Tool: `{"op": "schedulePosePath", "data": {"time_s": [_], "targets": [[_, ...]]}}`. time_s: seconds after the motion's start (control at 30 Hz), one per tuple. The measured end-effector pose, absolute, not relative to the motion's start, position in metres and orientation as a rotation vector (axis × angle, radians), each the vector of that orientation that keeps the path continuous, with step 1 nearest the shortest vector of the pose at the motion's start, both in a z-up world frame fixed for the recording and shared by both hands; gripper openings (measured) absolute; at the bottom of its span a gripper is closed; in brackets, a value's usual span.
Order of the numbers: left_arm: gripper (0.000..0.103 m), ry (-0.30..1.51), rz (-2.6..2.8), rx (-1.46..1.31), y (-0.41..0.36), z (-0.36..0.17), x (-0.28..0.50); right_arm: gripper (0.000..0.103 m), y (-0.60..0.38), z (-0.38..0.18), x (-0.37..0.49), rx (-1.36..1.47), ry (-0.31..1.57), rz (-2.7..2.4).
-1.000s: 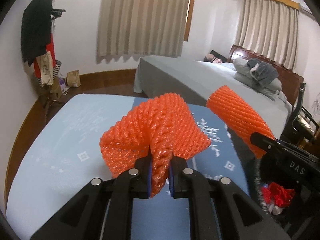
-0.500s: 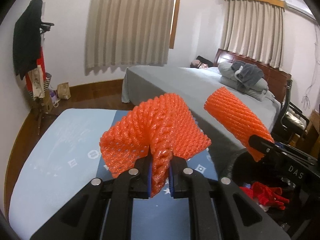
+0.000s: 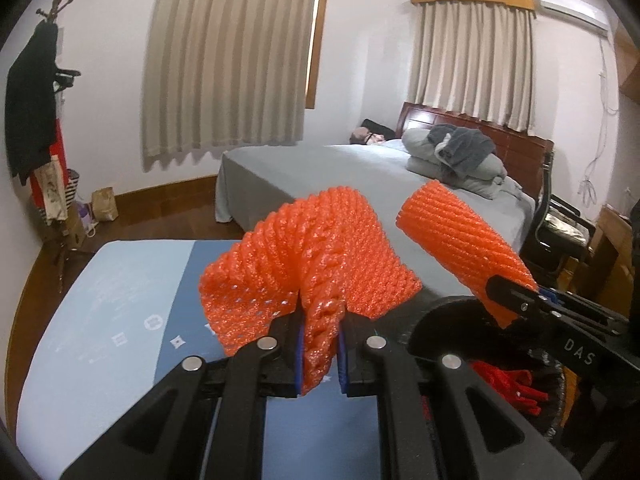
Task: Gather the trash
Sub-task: 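Carry the orange cloth to the bin with the left tool while the right tool carries the foam net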
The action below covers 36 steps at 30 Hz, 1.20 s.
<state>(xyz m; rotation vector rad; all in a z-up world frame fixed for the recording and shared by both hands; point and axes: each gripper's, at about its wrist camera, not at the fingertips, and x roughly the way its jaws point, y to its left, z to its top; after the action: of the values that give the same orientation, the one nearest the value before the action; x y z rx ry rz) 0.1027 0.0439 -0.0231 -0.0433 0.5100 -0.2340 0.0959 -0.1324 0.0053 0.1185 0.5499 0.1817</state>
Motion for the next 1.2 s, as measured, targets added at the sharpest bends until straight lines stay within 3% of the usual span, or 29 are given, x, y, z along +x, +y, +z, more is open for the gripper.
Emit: {"op": "schedulePosePath", "data": {"time_s": [1.2], "targets": [[0.012,0.549,-0.462,0.068,-0.069,-0.032,0.086,0.022,-0.239,-0.006,0.024,0.160,0.545,-0.056]]}}
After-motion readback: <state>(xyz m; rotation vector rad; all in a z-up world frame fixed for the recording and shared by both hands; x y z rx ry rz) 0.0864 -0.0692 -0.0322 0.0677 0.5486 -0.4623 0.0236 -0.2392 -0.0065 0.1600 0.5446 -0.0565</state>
